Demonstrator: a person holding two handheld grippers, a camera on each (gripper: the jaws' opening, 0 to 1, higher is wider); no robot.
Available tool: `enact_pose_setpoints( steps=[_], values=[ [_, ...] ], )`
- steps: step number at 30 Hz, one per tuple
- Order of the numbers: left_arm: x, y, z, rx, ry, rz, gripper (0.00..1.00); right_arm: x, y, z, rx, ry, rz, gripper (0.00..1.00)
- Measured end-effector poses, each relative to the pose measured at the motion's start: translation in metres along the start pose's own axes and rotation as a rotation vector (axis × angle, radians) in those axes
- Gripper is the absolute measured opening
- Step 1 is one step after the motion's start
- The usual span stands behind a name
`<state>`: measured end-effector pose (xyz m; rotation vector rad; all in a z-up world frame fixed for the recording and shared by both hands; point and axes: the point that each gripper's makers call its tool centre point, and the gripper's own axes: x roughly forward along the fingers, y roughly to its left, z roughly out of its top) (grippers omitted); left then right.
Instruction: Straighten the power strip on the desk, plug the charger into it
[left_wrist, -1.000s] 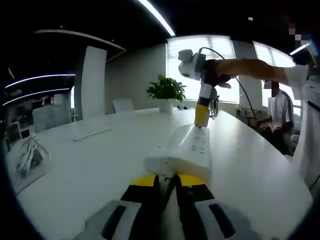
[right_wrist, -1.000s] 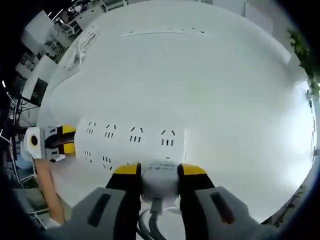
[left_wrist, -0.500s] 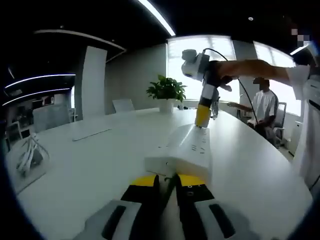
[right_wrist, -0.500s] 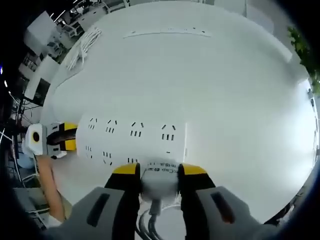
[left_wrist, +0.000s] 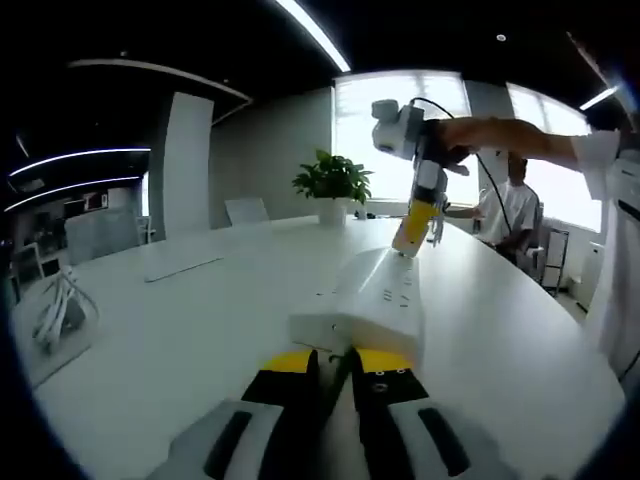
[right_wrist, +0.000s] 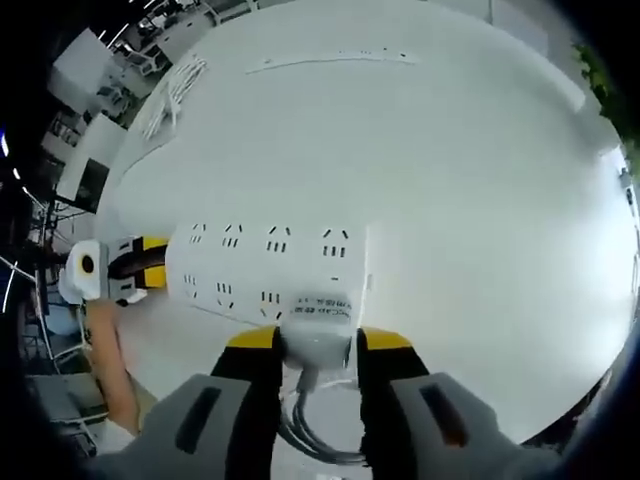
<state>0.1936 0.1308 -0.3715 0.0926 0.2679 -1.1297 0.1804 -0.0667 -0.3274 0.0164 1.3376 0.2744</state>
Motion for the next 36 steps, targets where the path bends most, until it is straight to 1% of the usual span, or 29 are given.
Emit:
enact_pose_setpoints(
  steps=[3,5,8,9,10,13,18,24,33,36],
  values=[
    [0.000,0.001,0.000,0.000,0.000,0.000,0.17,-0.006,0.001,0.003,0.006,-0.024,0.018,0.25],
    [0.000,0.001,0.000,0.000,0.000,0.000,0.17,-0.005,0.004,0.006,0.013,-0.028,0.011,0.25],
    [0.000,0.001,0.000,0.000,0.001,0.001,0.17,-0.005,0.007,0.004,-0.015,-0.034,-0.025,0.24],
    [0.001,0.001,0.000,0.000,0.001,0.002,0.17,-0.005,0.010,0.001,-0.029,-0.036,-0.051,0.24],
    [0.001,0.001,0.000,0.000,0.000,0.002,0.17,-0.005,0.011,-0.003,-0.036,-0.017,-0.064,0.24],
    [0.001,0.001,0.000,0.001,0.000,0.001,0.17,-0.004,0.011,-0.006,-0.064,0.009,-0.091,0.23],
    [0.002,0.001,0.000,0.001,0.000,-0.003,0.17,-0.002,0.009,-0.003,-0.018,0.038,-0.073,0.23],
    [0.002,0.001,0.000,0.000,0.000,-0.004,0.17,0.000,0.009,-0.006,-0.010,0.049,-0.052,0.23],
    [0.002,0.001,0.000,0.001,0.001,-0.003,0.17,0.005,0.008,-0.007,-0.014,0.063,-0.092,0.23],
    [0.001,0.001,0.000,0.001,0.001,-0.003,0.17,0.006,0.006,-0.006,-0.010,0.065,-0.092,0.23]
  ],
)
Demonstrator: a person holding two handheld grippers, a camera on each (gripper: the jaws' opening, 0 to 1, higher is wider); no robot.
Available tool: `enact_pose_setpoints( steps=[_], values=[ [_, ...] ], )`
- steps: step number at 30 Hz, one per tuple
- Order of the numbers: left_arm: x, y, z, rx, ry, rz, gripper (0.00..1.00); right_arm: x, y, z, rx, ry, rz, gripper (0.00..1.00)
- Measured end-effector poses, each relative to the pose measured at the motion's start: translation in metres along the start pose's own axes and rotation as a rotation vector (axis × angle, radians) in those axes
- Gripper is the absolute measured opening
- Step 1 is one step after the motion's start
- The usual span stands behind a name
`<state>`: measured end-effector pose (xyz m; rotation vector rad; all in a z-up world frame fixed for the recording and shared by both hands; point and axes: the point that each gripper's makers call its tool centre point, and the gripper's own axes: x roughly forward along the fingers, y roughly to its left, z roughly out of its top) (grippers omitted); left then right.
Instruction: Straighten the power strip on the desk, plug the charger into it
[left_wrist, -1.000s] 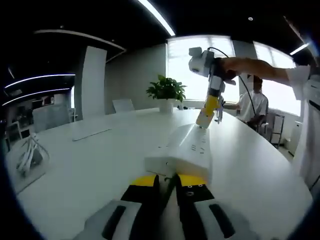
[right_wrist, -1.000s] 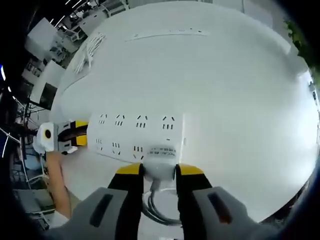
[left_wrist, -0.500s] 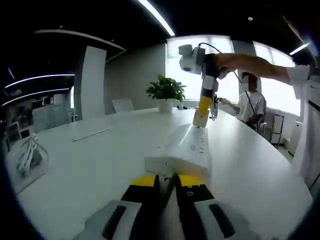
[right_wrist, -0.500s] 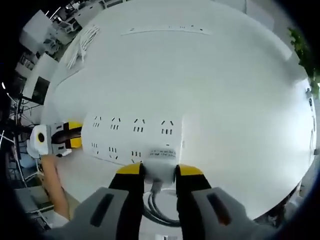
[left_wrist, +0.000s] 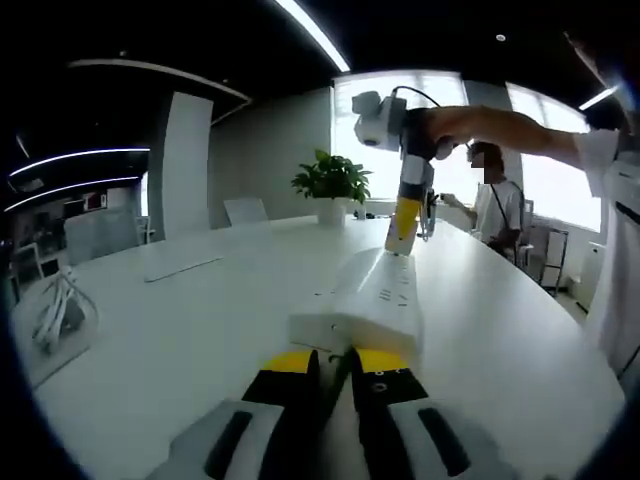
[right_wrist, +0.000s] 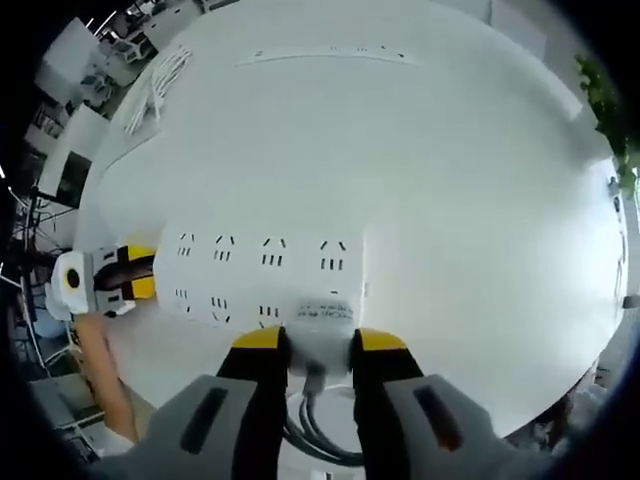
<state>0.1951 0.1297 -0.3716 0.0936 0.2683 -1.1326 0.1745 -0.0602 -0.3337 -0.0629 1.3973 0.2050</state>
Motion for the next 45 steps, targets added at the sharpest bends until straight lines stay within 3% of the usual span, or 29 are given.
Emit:
enact_pose_setpoints(
  steps=[20,38,45],
  values=[
    [-0.001,-0.001,0.000,0.000,0.001,0.002,0.17,0.012,0.000,-0.001,0.008,0.019,-0.013,0.25],
    [-0.002,-0.003,0.000,0.000,0.001,0.002,0.17,0.018,-0.001,0.000,0.001,0.005,0.033,0.28],
    [-0.002,-0.002,0.000,-0.001,0.001,0.003,0.17,0.019,0.001,-0.001,-0.092,0.013,0.026,0.30]
  ],
)
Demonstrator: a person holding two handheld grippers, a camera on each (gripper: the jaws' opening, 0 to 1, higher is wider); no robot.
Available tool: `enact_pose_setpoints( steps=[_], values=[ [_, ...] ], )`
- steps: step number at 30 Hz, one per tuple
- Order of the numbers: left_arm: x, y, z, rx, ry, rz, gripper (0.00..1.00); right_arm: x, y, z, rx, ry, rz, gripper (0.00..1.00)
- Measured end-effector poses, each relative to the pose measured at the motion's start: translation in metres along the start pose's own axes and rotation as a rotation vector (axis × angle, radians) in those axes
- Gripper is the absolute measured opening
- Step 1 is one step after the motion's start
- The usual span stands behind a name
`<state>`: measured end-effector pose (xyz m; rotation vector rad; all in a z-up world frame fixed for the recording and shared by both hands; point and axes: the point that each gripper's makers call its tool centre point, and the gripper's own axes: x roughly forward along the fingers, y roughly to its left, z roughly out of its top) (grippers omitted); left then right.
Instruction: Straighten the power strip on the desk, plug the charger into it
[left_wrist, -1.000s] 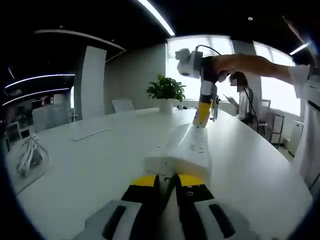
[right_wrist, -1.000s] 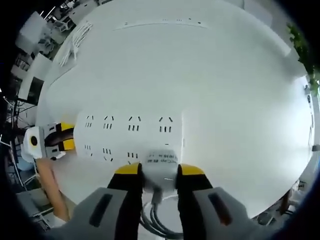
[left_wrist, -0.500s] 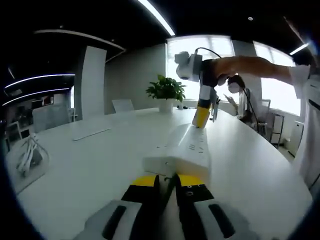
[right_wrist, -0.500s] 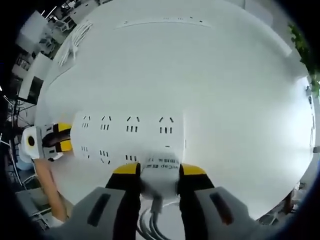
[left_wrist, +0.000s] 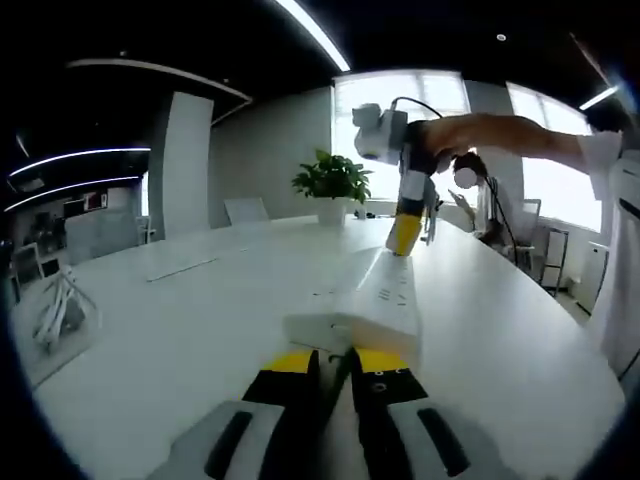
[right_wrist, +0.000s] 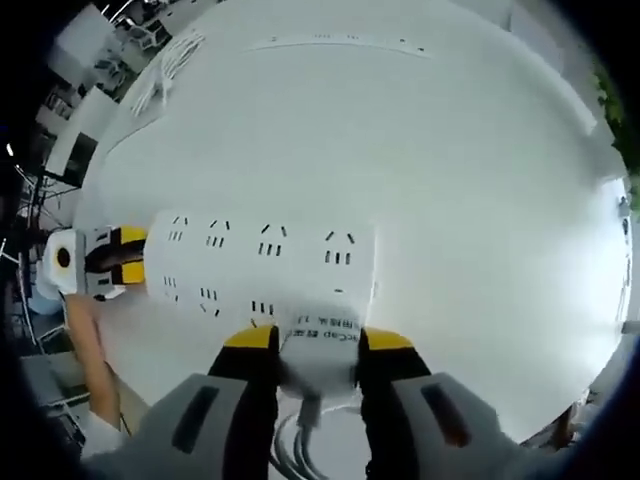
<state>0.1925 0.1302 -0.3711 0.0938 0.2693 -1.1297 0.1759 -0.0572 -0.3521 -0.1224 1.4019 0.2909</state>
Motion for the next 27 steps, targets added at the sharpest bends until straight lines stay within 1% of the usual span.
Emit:
enact_pose_setpoints(
  steps=[3,7,11,13,16,18,22,27],
  values=[
    [0.000,0.000,0.000,0.000,0.000,0.001,0.17,0.000,-0.001,0.000,0.013,0.010,-0.005,0.30],
    [0.000,0.000,0.000,0.000,0.000,0.001,0.17,-0.001,0.001,-0.001,-0.003,0.005,-0.016,0.30],
    [-0.001,0.000,0.000,0.000,0.000,0.001,0.17,-0.001,0.002,-0.002,-0.030,-0.002,-0.011,0.31],
    [-0.001,0.000,0.000,0.000,0.000,0.001,0.17,-0.002,0.001,-0.005,-0.039,0.005,-0.015,0.31],
    [-0.001,0.000,0.000,-0.001,0.000,-0.001,0.17,-0.007,0.001,-0.007,-0.058,0.002,-0.019,0.31],
    [-0.001,0.000,0.000,0.000,-0.001,-0.002,0.17,-0.014,0.000,-0.002,-0.062,-0.031,-0.016,0.31],
    [-0.001,0.000,0.000,0.000,-0.001,-0.001,0.17,-0.027,-0.001,0.002,-0.047,-0.063,0.002,0.30],
    [-0.001,0.001,0.000,0.000,-0.001,-0.001,0.17,-0.044,0.002,0.003,-0.019,-0.111,0.023,0.23]
  ],
)
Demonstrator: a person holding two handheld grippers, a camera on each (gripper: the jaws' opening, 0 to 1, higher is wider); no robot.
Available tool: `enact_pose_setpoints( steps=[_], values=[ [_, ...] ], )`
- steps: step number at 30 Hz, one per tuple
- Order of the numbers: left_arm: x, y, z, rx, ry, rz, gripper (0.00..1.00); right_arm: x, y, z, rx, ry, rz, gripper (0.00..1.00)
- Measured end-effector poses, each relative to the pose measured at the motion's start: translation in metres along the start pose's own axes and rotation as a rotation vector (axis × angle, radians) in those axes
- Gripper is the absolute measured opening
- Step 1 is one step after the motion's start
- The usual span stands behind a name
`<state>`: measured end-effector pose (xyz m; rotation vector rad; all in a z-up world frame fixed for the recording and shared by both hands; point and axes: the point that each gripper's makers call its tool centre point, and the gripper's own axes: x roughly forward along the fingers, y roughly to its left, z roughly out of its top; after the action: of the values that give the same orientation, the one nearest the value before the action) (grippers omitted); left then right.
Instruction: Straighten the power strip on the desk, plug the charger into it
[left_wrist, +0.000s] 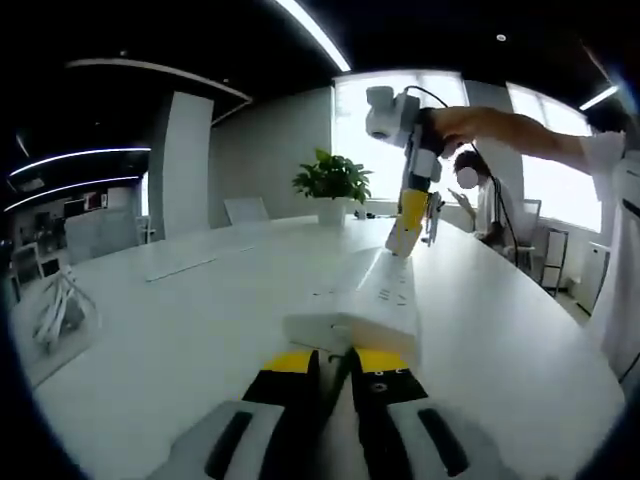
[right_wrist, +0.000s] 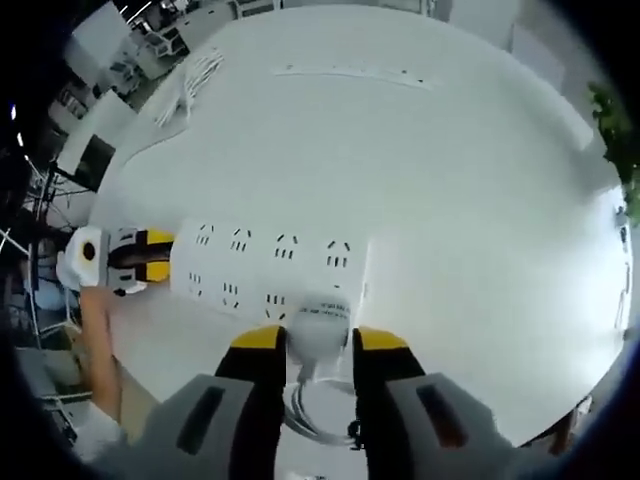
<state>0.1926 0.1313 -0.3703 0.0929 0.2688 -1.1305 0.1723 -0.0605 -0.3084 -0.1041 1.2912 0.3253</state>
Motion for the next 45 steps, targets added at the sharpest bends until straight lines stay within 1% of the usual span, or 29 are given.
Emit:
enact_pose_setpoints(
  steps=[1,4,7,11,14,16,20,23,28,29,37,45],
  values=[
    [0.000,0.000,0.000,0.000,0.000,0.000,0.17,-0.001,0.000,0.002,-0.005,-0.019,-0.006,0.23],
    [0.000,0.000,0.000,0.000,0.000,0.001,0.17,0.004,0.000,-0.001,-0.003,-0.021,-0.014,0.23],
    [0.000,0.000,0.000,0.000,0.000,0.002,0.17,0.006,0.000,0.000,-0.001,-0.014,-0.020,0.23],
    [0.000,0.000,0.000,-0.001,0.000,0.001,0.17,0.009,0.000,0.001,-0.017,-0.010,-0.010,0.23],
    [0.000,0.000,0.000,0.000,0.000,0.000,0.17,0.011,-0.001,0.002,-0.006,-0.003,0.005,0.23],
    [0.000,0.000,0.000,0.000,0.000,0.000,0.17,0.012,0.000,0.003,-0.021,0.002,0.014,0.22],
    [0.000,-0.001,0.000,0.000,0.001,0.000,0.17,0.012,-0.001,0.005,-0.026,0.008,0.017,0.22],
    [0.001,-0.001,0.000,0.000,0.001,0.000,0.17,0.015,0.000,0.006,-0.015,0.017,0.017,0.22],
    [0.001,-0.001,0.000,0.000,0.001,0.000,0.17,0.018,0.000,0.005,-0.013,0.023,0.000,0.22],
    [0.001,-0.001,0.000,0.000,0.001,0.000,0.17,0.019,-0.001,0.007,-0.013,0.014,-0.002,0.22],
    [0.002,-0.002,0.000,0.000,0.001,-0.001,0.17,0.024,-0.002,0.008,-0.012,0.005,0.005,0.23],
    [0.002,-0.002,0.000,0.000,0.001,0.001,0.17,0.027,-0.003,0.006,-0.038,0.009,-0.035,0.23]
  ],
)
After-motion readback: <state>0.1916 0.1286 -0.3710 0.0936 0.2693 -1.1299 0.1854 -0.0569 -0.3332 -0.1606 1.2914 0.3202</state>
